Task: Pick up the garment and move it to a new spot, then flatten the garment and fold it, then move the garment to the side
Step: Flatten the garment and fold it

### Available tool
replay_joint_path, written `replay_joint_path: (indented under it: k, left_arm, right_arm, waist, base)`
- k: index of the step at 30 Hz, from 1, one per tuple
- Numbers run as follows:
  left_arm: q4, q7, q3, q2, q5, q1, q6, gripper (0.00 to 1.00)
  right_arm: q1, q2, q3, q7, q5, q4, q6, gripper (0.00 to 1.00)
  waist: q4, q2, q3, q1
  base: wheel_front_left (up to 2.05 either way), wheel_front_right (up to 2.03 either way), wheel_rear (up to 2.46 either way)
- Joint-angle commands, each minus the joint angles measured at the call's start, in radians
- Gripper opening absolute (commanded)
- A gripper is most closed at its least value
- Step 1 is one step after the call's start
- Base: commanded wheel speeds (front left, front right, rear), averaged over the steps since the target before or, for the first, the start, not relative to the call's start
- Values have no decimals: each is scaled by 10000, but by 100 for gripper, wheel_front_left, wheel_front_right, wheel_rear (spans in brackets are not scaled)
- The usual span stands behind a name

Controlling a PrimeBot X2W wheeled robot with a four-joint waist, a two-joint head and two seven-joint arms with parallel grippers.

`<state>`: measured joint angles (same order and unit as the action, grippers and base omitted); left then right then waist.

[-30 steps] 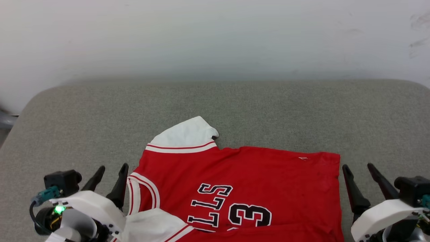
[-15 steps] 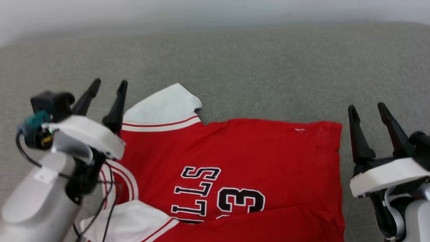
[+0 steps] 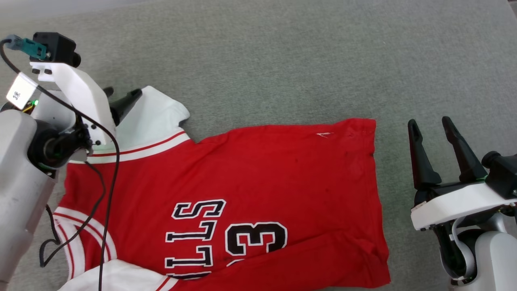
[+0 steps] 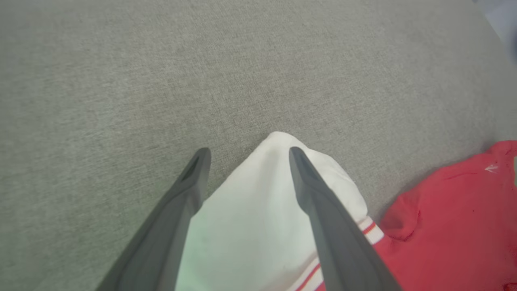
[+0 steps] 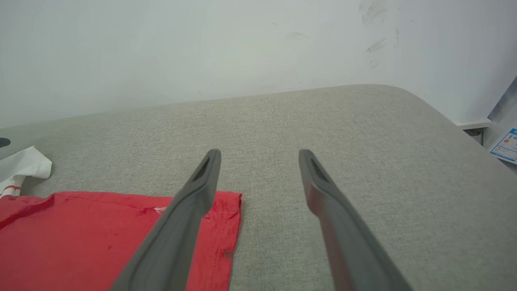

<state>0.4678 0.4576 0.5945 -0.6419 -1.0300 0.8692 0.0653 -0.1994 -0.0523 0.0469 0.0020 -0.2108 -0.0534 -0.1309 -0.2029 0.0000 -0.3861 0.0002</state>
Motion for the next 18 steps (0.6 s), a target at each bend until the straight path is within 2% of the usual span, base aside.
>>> replay_joint_path:
  k: [1, 6, 11, 12, 13, 14, 18]
  left_arm:
    - [238, 624, 63, -92, -208, 216, 5, 100]
    - [807, 2149, 401, -241, -410, 519, -149, 100]
    - [1551, 3318, 997, -15, -488, 166, -214, 100]
    - [1673, 3524, 1114, 66, -517, 85, -216, 49]
    - [1763, 3648, 1193, 174, -557, 3, -195, 7]
    - [1835, 3661, 1236, 286, -564, -40, -171, 0]
    - [2018, 3153, 1194, 560, -494, 45, -46, 0]
  right_arm:
    - [-131, 32, -48, -96, -121, 130, 4, 100]
    - [-256, 31, -217, -317, -364, 420, 4, 100]
    - [-351, 31, -357, -404, -533, 643, 4, 100]
    - [-379, 31, -380, -388, -550, 678, 4, 100]
    - [-419, 33, -422, -328, -617, 721, 4, 100]
    - [-462, 33, -464, -266, -638, 758, 4, 100]
    - [-571, 32, -593, 381, -886, 1028, 4, 100]
  waist:
    - [-278, 0, -223, -2]
    - [-551, 0, -471, -2]
    - [-673, 0, -621, -2]
    - [-684, 0, -644, -2]
    - [-690, 0, -657, -2]
    - [-688, 0, -663, -2]
    - [-575, 0, -575, -2]
  base:
    - [0, 0, 0]
    - [0, 0, 0]
    - [0, 0, 0]
    - [0, 0, 0]
    - [0, 0, 0]
    - [0, 0, 0]
    - [0, 0, 0]
